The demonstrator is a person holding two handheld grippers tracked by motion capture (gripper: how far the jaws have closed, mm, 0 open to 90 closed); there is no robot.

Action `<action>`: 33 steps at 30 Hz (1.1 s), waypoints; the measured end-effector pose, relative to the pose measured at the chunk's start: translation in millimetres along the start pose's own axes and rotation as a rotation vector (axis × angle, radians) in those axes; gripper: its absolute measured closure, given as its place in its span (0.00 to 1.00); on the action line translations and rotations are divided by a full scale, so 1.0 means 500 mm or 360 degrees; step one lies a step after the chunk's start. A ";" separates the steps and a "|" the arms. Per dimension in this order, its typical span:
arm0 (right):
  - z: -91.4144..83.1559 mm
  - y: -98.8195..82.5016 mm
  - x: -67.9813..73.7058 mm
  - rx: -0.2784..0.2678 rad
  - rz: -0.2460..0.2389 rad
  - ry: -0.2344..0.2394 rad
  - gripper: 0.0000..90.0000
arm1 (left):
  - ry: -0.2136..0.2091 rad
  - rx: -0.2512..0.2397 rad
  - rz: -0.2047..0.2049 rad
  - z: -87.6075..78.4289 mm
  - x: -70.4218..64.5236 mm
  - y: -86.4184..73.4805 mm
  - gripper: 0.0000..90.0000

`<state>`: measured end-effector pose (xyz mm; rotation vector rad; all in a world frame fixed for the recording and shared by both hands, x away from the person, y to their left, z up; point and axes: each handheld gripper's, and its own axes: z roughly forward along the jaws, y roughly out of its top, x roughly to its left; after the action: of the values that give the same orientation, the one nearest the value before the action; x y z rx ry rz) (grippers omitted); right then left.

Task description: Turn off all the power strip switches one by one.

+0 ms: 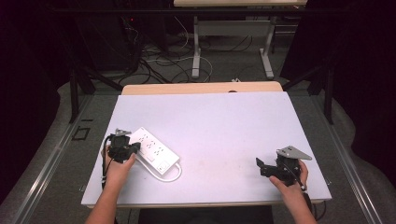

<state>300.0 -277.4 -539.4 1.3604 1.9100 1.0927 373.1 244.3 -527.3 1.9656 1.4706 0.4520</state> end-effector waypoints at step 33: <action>0.007 -0.005 0.003 0.0066 -0.0056 -0.0009 0.06 | 0.0006 0.0022 0.0033 0.010 -0.002 -0.003 1.00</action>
<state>301.0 -275.3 -543.1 1.3459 1.9552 1.0367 374.5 242.1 -532.0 1.9931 1.4606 0.4560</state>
